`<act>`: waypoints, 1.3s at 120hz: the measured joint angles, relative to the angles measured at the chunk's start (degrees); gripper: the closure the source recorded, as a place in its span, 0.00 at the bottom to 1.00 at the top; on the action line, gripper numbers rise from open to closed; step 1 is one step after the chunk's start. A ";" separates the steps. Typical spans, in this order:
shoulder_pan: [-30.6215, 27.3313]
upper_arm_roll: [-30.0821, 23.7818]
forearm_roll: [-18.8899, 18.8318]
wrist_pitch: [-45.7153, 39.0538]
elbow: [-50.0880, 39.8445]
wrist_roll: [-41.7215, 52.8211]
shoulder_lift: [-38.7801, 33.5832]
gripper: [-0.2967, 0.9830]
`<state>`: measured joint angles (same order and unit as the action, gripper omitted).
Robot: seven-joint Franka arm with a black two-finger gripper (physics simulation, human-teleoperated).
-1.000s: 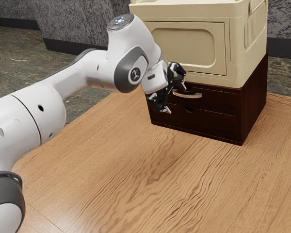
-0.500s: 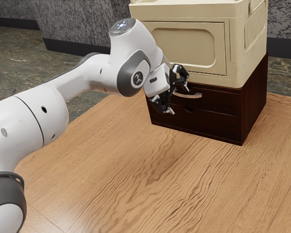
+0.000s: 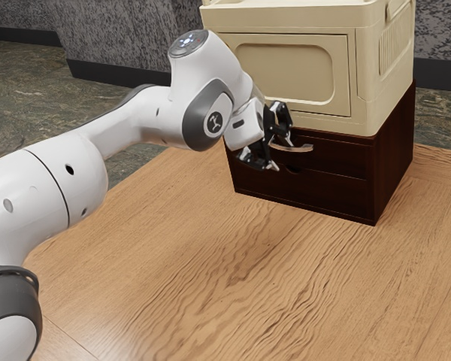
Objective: Pull the drawer handle with one arm to open the drawer
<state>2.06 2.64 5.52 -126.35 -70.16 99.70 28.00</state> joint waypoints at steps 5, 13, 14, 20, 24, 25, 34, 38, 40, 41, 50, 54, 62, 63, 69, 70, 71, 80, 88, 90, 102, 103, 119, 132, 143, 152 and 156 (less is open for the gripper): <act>0.00 0.00 0.07 -0.05 0.00 0.03 0.00 0.53; -0.02 0.00 0.17 -0.13 0.00 0.07 0.00 0.55; -0.02 0.00 0.18 -0.13 0.00 0.08 0.00 0.55; -0.04 -0.01 0.21 -0.17 0.00 0.10 0.00 0.57; -0.04 -0.01 0.23 -0.19 0.00 0.11 0.00 0.58; -0.03 -0.01 0.24 -0.20 0.00 0.12 0.00 0.59; -0.03 -0.01 0.26 -0.23 0.00 0.14 0.00 0.61; -0.03 -0.01 0.26 -0.24 0.00 0.12 0.00 0.62; -0.03 -0.01 0.25 -0.24 0.00 0.11 0.00 0.63; -0.03 -0.01 0.25 -0.24 0.00 0.10 0.00 0.63; -0.04 -0.01 0.22 -0.25 0.00 0.06 0.00 0.64; -0.04 -0.01 0.22 -0.25 0.00 0.04 0.00 0.65; -0.06 -0.01 0.21 -0.24 0.00 0.00 -0.06 0.66; -0.06 -0.01 0.21 -0.24 0.00 -0.01 -0.08 0.66; -0.08 -0.02 0.21 -0.22 0.00 -0.04 -0.10 0.67; -0.09 -0.02 0.21 -0.22 0.00 -0.04 -0.10 0.67; -0.09 -0.02 0.21 -0.22 0.00 -0.05 -0.10 0.67; -0.11 -0.02 0.24 -0.21 0.00 -0.10 -0.09 0.68; -0.12 -0.03 0.25 -0.16 0.00 -0.15 -0.12 0.70; -0.12 -0.03 0.26 -0.12 0.00 -0.18 -0.15 0.70; -0.12 -0.01 0.27 0.28 0.04 -0.33 -0.37 0.72; -0.12 -0.01 0.27 0.35 0.05 -0.34 -0.38 0.72; -0.28 -0.03 0.23 1.54 0.09 -0.59 -0.60 0.74; -0.36 -0.04 0.22 2.42 0.09 -0.75 -0.62 0.74; -0.42 -0.04 0.21 3.29 0.16 -0.87 -0.70 0.74; -0.51 -0.05 0.21 4.16 0.18 -0.96 -0.76 0.73; -0.53 -0.04 0.19 4.50 0.20 -0.99 -0.78 0.73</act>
<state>1.52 2.60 5.71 -121.85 -69.96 98.71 27.22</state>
